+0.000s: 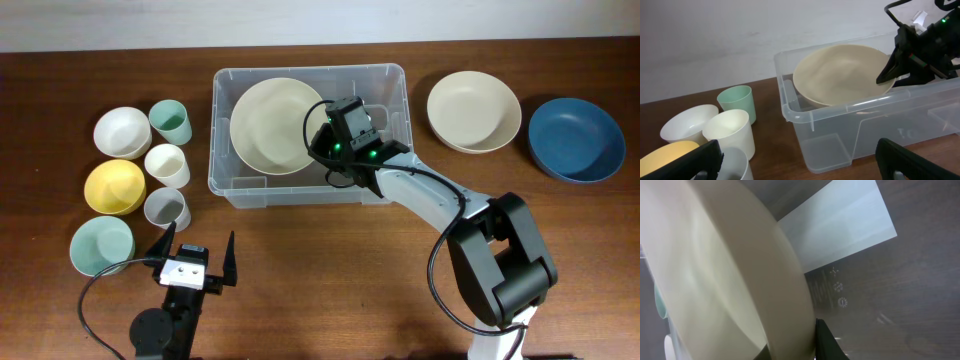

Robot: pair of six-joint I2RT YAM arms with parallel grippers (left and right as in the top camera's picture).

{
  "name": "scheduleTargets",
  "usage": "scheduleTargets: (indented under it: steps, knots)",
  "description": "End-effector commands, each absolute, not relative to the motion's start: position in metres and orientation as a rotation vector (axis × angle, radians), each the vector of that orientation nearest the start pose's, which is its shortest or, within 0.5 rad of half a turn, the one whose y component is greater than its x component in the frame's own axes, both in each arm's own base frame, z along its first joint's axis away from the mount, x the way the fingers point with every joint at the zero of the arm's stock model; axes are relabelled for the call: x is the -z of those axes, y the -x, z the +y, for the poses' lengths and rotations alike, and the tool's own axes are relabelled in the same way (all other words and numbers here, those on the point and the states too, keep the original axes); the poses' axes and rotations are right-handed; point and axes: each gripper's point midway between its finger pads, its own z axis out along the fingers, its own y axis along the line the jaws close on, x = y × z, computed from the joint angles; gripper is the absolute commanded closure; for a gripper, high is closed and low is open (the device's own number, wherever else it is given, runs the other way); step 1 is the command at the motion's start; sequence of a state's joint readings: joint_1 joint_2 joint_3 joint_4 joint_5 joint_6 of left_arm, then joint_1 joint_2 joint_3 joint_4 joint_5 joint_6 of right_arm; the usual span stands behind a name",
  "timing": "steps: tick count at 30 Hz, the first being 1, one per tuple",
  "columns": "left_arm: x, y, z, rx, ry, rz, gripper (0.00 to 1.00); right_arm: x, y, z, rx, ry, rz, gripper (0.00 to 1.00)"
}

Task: Pack container
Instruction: 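Lift the cream bowl with the right gripper over the bin, then lower the cream bowl into the bin and open the right gripper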

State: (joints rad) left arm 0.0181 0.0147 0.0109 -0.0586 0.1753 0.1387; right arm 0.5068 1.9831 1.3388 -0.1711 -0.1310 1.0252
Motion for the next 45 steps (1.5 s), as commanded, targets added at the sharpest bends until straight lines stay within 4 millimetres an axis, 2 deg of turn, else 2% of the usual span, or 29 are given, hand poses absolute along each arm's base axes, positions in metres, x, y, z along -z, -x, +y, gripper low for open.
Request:
scheduleTargets:
  steps: [1, 9, 31, 33, 36, 41, 45]
  knots:
    - [-0.161, -0.244, -0.025, 0.01, -0.24, 1.615, 0.0, -0.088, -0.455, 0.28, -0.848, -0.596, 2.464, 0.86]
    - [-0.161, -0.244, -0.025, 0.01, -0.24, 1.614, 0.0, -0.086, -0.453, 0.279, -0.844, -0.598, 2.477, 0.85]
    - [-0.161, -0.244, -0.025, 0.01, -0.24, 1.614, 0.0, -0.087, -0.442, 0.293, -0.948, -0.577, 2.527, 0.8]
    - [-0.161, -0.244, -0.025, 0.01, -0.24, 1.614, 0.0, -0.087, -0.442, 0.292, -0.948, -0.577, 2.526, 0.73]
    - [-0.161, -0.244, -0.025, 0.01, -0.24, 1.614, 0.0, -0.087, -0.442, 0.292, -0.947, -0.578, 2.526, 0.69]
    - [-0.161, -0.244, -0.025, 0.01, -0.24, 1.614, 0.0, -0.087, -0.442, 0.292, -0.949, -0.578, 2.527, 0.47]
    - [-0.161, -0.244, -0.025, 0.01, -0.24, 1.614, 0.0, -0.087, -0.441, 0.294, -0.962, -0.566, 2.534, 0.23]
